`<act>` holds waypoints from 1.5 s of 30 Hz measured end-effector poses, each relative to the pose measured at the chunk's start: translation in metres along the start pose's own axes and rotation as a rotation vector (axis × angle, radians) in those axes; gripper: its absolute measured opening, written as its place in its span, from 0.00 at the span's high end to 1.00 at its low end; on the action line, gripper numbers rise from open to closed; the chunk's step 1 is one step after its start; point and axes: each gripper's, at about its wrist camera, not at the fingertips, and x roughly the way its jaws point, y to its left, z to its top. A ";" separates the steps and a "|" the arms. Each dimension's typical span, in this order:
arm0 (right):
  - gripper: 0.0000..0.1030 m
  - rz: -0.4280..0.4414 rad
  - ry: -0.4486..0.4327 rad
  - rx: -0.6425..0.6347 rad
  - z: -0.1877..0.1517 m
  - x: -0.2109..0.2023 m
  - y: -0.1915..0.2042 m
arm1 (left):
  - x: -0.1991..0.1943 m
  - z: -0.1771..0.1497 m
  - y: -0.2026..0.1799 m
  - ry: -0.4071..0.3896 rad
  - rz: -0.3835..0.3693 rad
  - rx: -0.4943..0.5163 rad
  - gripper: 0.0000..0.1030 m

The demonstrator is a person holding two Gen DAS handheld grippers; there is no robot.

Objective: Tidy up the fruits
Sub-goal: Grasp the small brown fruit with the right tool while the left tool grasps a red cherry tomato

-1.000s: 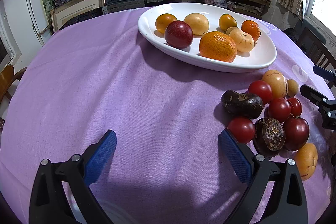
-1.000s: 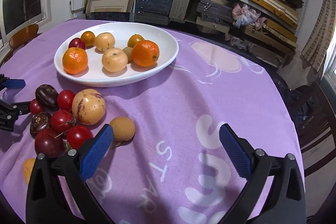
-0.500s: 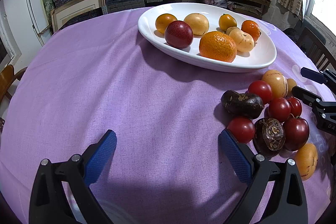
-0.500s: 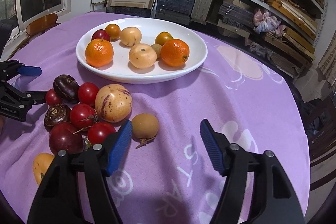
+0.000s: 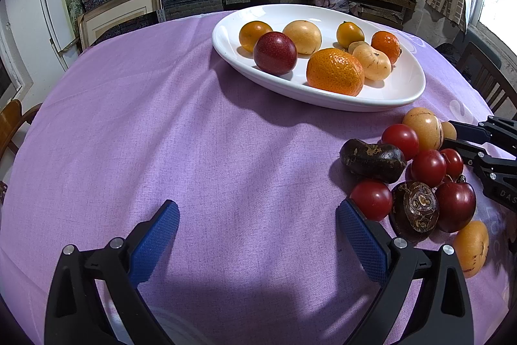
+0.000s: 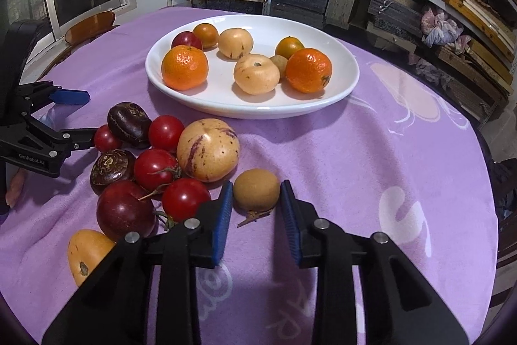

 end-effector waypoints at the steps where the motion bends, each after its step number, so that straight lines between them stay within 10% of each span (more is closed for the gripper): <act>1: 0.71 0.011 0.004 0.009 0.001 0.001 -0.003 | 0.000 0.000 0.000 0.000 0.000 0.000 0.03; 31: 0.71 -0.045 0.026 0.100 -0.006 0.000 -0.025 | -0.030 -0.002 -0.024 -0.131 -0.136 0.107 0.03; 45: 0.71 -0.033 0.026 0.110 -0.006 0.001 -0.027 | -0.002 0.002 -0.033 -0.049 0.049 0.143 0.03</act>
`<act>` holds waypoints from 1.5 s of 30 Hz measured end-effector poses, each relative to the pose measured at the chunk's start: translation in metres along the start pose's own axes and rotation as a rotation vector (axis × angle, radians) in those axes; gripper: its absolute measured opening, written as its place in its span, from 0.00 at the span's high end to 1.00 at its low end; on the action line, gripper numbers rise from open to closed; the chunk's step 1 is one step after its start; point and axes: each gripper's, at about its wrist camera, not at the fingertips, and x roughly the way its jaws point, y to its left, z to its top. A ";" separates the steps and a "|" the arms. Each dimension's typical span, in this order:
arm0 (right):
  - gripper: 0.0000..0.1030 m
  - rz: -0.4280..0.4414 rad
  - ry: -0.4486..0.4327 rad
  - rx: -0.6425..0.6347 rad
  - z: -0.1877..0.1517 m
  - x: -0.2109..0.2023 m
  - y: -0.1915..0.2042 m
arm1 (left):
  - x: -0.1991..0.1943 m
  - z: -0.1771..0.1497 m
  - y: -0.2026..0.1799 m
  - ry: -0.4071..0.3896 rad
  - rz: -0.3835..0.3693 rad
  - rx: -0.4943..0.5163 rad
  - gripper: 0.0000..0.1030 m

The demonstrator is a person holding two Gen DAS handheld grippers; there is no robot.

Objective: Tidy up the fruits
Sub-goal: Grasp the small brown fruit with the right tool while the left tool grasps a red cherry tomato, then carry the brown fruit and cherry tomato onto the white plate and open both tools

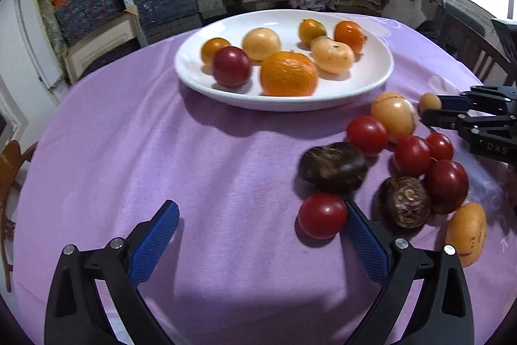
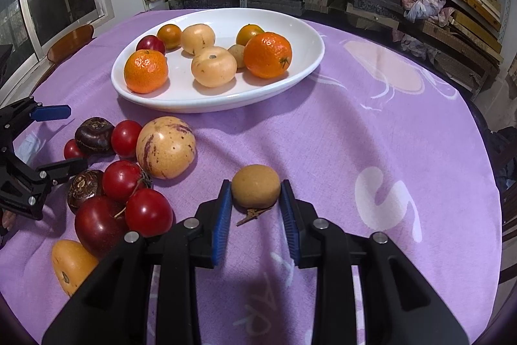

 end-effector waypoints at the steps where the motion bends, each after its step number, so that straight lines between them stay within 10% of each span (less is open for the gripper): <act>1: 0.71 0.000 0.000 0.000 0.000 0.000 0.000 | -0.001 -0.001 0.004 -0.006 0.022 -0.002 0.03; 6: 0.70 0.006 0.000 0.003 0.000 0.000 0.000 | -0.004 -0.001 0.027 -0.031 -0.030 -0.084 0.04; 12: 0.66 0.015 0.002 -0.002 0.000 0.000 0.001 | -0.012 -0.002 0.015 -0.047 -0.088 -0.025 0.36; 23: 0.65 0.018 0.002 -0.002 0.001 -0.001 0.000 | -0.009 -0.010 0.010 -0.021 -0.144 -0.029 0.44; 28: 0.65 0.017 0.001 -0.003 0.000 -0.001 0.001 | -0.013 -0.012 0.001 -0.027 -0.178 0.005 0.70; 45: 0.72 0.022 -0.014 0.020 0.000 -0.005 -0.004 | -0.034 -0.004 -0.008 -0.088 -0.212 0.005 0.76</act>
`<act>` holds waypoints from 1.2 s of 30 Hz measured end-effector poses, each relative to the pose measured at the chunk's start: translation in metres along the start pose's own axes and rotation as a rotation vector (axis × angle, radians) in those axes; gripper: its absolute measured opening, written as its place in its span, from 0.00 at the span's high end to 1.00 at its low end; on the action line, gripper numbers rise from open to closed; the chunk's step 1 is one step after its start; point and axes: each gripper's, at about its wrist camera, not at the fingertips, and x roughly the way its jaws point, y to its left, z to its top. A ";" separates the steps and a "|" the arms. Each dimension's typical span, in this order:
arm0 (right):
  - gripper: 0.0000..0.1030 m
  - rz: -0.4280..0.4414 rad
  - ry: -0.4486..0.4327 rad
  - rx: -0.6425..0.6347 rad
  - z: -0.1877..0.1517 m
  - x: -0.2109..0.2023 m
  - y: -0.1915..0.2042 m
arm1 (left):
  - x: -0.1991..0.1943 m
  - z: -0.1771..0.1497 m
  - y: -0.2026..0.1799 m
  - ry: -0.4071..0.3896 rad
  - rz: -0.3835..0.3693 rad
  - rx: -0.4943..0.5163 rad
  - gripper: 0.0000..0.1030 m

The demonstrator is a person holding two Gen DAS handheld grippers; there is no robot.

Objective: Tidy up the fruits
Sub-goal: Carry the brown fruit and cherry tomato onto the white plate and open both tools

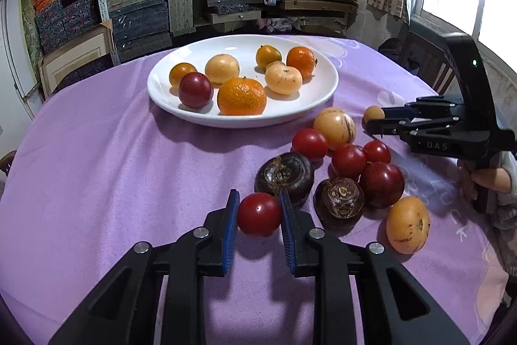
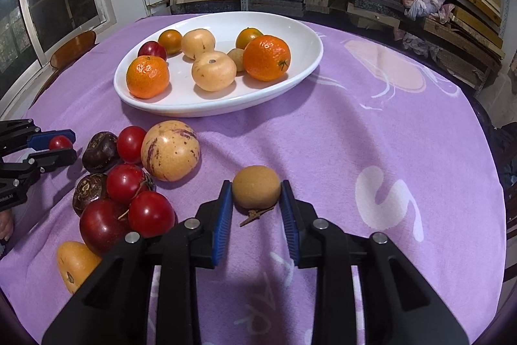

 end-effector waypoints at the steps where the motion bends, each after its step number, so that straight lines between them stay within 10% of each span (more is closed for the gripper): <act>1: 0.72 -0.001 -0.001 -0.001 0.000 0.000 0.000 | -0.002 0.003 0.003 -0.011 0.002 -0.011 0.76; 15: 0.72 0.002 -0.112 -0.039 0.055 -0.026 0.011 | 0.002 0.106 0.027 -0.104 0.052 -0.031 0.76; 30: 0.72 0.069 -0.071 -0.167 0.118 0.036 0.069 | 0.136 0.192 0.068 0.074 0.073 -0.149 0.74; 34: 0.68 0.075 -0.057 -0.201 0.115 0.048 0.078 | 0.134 0.185 0.069 0.050 0.076 -0.157 0.34; 36: 0.59 0.071 -0.068 -0.209 0.113 0.046 0.078 | 0.123 0.182 0.067 0.023 0.094 -0.141 0.32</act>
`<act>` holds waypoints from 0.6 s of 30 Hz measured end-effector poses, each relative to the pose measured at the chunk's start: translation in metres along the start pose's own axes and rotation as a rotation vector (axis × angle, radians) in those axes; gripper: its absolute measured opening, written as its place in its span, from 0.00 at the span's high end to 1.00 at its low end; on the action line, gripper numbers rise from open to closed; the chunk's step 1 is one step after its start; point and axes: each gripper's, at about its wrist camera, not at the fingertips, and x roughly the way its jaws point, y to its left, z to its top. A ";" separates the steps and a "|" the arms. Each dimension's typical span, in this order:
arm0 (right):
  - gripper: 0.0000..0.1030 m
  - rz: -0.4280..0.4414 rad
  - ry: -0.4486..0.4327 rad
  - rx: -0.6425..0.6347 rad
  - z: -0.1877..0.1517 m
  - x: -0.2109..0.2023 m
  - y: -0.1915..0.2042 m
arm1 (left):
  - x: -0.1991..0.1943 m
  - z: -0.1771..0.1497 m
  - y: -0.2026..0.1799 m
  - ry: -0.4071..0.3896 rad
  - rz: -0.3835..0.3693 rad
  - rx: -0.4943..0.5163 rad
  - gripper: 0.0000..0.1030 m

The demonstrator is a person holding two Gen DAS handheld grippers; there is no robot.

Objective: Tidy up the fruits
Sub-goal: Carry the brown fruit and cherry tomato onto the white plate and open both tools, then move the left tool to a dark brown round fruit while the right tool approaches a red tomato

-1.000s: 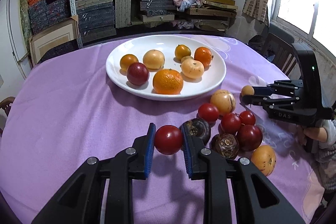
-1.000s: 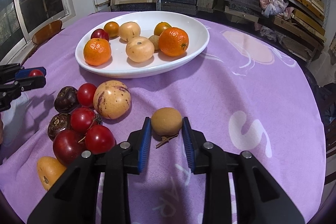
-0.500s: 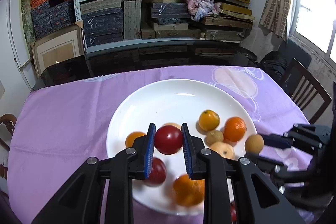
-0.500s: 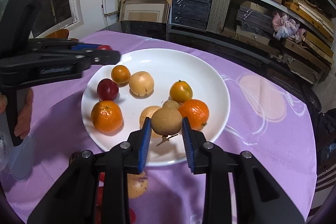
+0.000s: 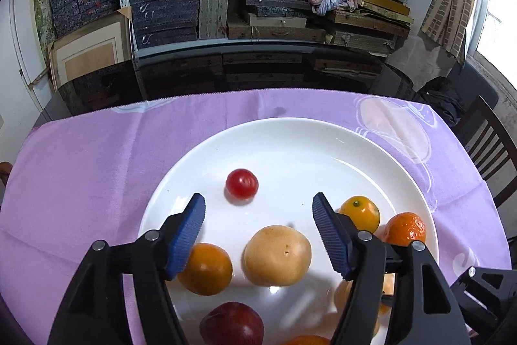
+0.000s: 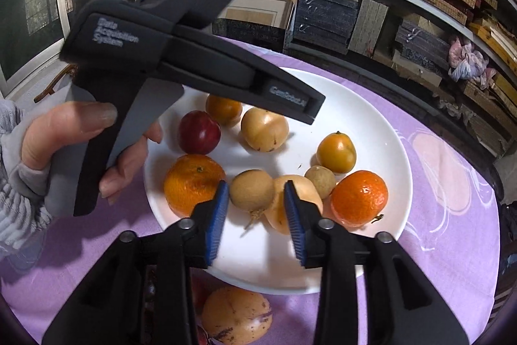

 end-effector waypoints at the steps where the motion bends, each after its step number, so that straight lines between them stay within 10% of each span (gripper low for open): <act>1: 0.58 0.002 -0.005 0.005 -0.001 -0.003 -0.001 | -0.006 -0.002 0.001 -0.009 -0.001 0.001 0.31; 4: 0.54 0.005 -0.026 0.027 -0.010 -0.019 -0.006 | -0.031 -0.011 0.009 -0.041 -0.009 -0.025 0.26; 11: 0.07 -0.027 -0.118 0.125 -0.062 -0.081 -0.023 | -0.095 -0.078 0.019 -0.070 -0.021 -0.039 0.13; 18: 0.04 -0.046 -0.159 0.296 -0.125 -0.114 -0.043 | -0.119 -0.151 0.004 -0.029 -0.014 0.006 0.06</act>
